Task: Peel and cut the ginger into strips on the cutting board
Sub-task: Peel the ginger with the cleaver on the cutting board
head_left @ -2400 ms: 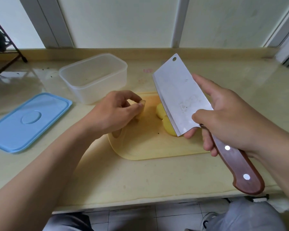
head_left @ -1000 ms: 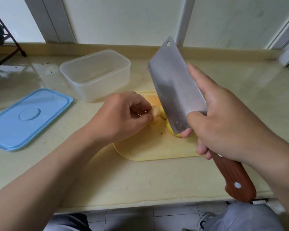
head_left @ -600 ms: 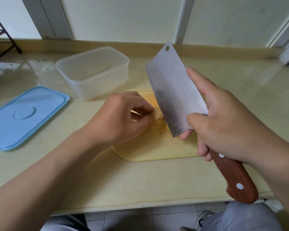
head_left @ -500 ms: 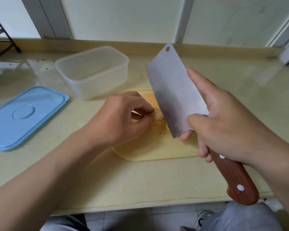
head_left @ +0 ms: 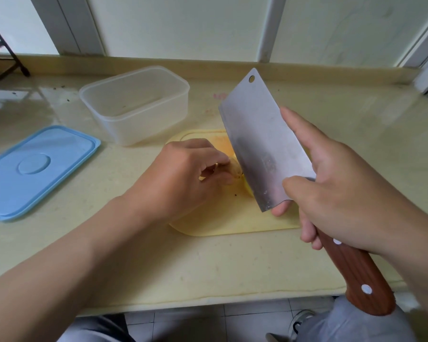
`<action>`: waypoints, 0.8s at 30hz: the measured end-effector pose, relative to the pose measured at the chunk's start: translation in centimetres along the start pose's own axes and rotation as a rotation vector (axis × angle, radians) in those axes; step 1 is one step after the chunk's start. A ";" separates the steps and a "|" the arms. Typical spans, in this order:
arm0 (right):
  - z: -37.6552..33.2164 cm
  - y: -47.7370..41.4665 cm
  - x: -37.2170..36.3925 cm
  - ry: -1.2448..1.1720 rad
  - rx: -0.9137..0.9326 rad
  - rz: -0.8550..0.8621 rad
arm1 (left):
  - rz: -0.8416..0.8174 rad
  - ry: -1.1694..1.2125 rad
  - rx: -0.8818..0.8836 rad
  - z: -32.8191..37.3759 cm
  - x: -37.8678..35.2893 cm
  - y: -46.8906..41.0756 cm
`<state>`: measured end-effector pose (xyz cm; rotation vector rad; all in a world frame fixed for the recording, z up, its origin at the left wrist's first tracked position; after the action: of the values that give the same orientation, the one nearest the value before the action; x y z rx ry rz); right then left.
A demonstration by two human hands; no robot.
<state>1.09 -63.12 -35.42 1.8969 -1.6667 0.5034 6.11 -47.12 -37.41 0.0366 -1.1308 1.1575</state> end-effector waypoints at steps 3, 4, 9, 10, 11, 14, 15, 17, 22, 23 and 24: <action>0.6 0.7 0.1 -0.006 -0.031 -0.012 | -0.002 -0.011 0.004 0.0 -0.1 0.0; 0.7 0.9 0.1 -0.006 -0.040 -0.016 | 0.000 -0.016 0.004 0.0 -0.1 0.0; 1.0 1.5 -0.1 -0.011 -0.047 -0.031 | 0.000 -0.020 -0.012 0.2 -0.1 0.0; 1.0 1.5 -0.1 -0.010 -0.047 -0.031 | 0.000 -0.013 -0.021 0.2 -0.1 0.0; 0.9 1.4 -0.2 -0.008 -0.044 -0.033 | 0.001 -0.009 -0.031 0.2 0.0 0.0; 0.6 0.5 -0.6 0.008 -0.028 -0.038 | 0.002 -0.030 -0.072 0.6 -0.1 0.1; 0.5 0.2 -0.7 0.009 -0.021 -0.033 | 0.004 -0.031 -0.073 0.6 -0.2 0.1; 0.1 -0.6 -0.7 0.004 -0.002 -0.028 | 0.013 -0.025 -0.066 0.5 0.0 0.2; -0.1 -1.1 -0.9 0.001 -0.011 -0.059 | 0.036 -0.016 -0.057 0.4 0.2 0.3; -0.1 -1.0 -0.9 0.008 -0.010 -0.064 | 0.035 -0.021 -0.054 0.5 0.2 0.3; 0.0 -0.9 -0.9 0.015 -0.010 -0.068 | 0.032 -0.029 -0.048 0.5 0.1 0.3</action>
<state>1.81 -62.33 -36.13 1.9310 -1.5863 0.4795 5.57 -47.18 -37.24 -0.0014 -1.1877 1.1609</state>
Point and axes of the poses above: each hand's wrist, its own y-axis away from the middle knuckle, its own x-axis out of the back of the hand, z = x × y, the point moved 9 cm from there along -y, towards the middle knuckle, and after that the axes turned 1 degree about x, right-handed, at the moved point
